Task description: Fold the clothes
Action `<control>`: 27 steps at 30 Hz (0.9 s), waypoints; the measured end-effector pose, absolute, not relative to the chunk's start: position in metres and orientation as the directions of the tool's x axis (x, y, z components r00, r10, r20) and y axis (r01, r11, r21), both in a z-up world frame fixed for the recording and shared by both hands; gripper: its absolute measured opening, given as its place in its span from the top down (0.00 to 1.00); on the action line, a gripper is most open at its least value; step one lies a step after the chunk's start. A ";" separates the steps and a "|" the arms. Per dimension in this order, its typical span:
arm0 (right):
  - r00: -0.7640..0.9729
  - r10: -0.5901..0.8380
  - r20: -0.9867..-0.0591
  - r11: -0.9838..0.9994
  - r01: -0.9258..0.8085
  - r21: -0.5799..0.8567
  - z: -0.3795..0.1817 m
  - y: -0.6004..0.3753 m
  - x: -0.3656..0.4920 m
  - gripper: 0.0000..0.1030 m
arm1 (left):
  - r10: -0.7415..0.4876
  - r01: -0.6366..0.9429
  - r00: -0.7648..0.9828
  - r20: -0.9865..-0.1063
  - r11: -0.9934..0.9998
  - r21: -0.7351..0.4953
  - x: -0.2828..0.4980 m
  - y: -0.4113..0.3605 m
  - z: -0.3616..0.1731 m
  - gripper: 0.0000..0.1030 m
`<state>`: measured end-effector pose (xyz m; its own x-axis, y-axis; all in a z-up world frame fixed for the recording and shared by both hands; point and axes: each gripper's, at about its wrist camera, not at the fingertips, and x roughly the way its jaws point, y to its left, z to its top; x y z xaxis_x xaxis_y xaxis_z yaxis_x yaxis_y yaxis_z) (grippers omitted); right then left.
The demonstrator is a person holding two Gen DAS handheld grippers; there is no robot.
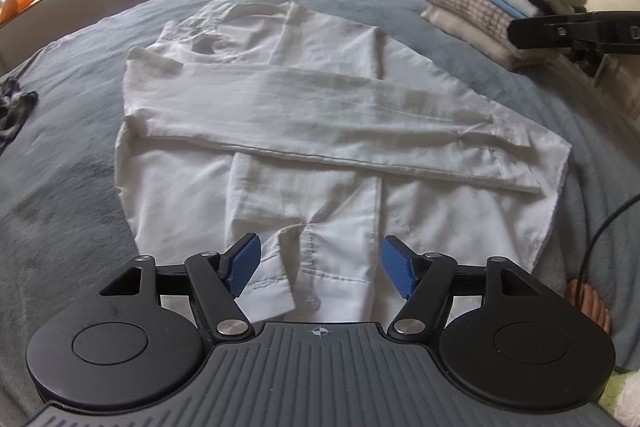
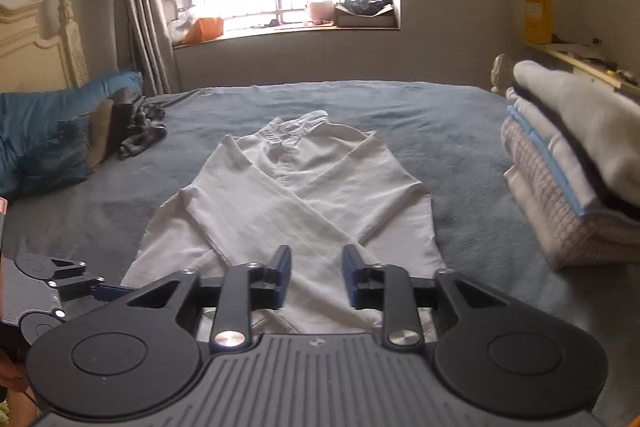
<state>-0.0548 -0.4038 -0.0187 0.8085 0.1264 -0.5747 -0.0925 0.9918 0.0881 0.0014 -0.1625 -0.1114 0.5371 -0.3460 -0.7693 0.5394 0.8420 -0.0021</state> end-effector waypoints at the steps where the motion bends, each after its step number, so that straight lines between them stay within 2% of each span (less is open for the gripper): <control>1: 0.810 0.121 -0.573 0.992 -0.079 0.099 -0.017 -0.405 -0.054 0.59 | -0.338 0.531 0.543 -0.769 0.848 0.002 0.002 -0.161 -0.111 0.34; 4: 0.806 0.138 -0.575 0.982 -0.036 0.185 -0.014 -0.414 -0.052 0.56 | -0.330 0.514 0.555 -0.764 0.858 0.003 0.002 -0.159 -0.108 0.28; 5: 0.801 0.149 -0.579 0.975 -0.021 0.222 -0.013 -0.417 -0.051 0.51 | -0.334 0.512 0.559 -0.759 0.859 -0.001 0.001 -0.158 -0.107 0.24; 6: 0.797 0.158 -0.583 0.968 -0.008 0.252 -0.014 -0.420 -0.050 0.41 | -0.338 0.509 0.564 -0.753 0.861 -0.005 0.000 -0.156 -0.106 0.20; 8: 0.794 0.164 -0.586 0.956 0.019 0.293 -0.015 -0.423 -0.048 0.31 | -0.343 0.501 0.581 -0.738 0.865 -0.008 -0.001 -0.154 -0.104 0.04; 10: 0.789 0.163 -0.592 0.951 0.034 0.307 -0.016 -0.423 -0.047 0.28 | -0.346 0.495 0.603 -0.719 0.869 -0.003 -0.003 -0.153 -0.101 0.03; 13: 0.782 0.160 -0.602 0.950 0.043 0.309 -0.017 -0.419 -0.044 0.18 | -0.334 0.486 0.622 -0.708 0.874 0.016 -0.004 -0.153 -0.098 0.01; 15: 0.779 0.157 -0.607 0.951 0.046 0.306 -0.017 -0.416 -0.043 0.07 | -0.313 0.469 0.627 -0.714 0.883 0.024 -0.002 -0.153 -0.098 0.00; 17: 0.783 0.145 -0.604 0.955 0.049 0.293 -0.017 -0.411 -0.042 0.01 | -0.296 0.449 0.624 -0.724 0.893 0.022 0.001 -0.153 -0.099 0.00; 27: 0.776 0.085 -0.625 0.974 0.067 0.215 -0.020 -0.396 -0.041 0.00 | -0.202 0.363 0.681 -0.704 0.928 0.085 0.004 -0.150 -0.093 0.00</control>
<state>-0.0412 -0.3962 -0.0203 0.7763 0.0846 -0.6247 0.0671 0.9742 0.2154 0.0038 -0.1502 -0.0926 0.6811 -0.2020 -0.7038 0.3630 0.9279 0.0850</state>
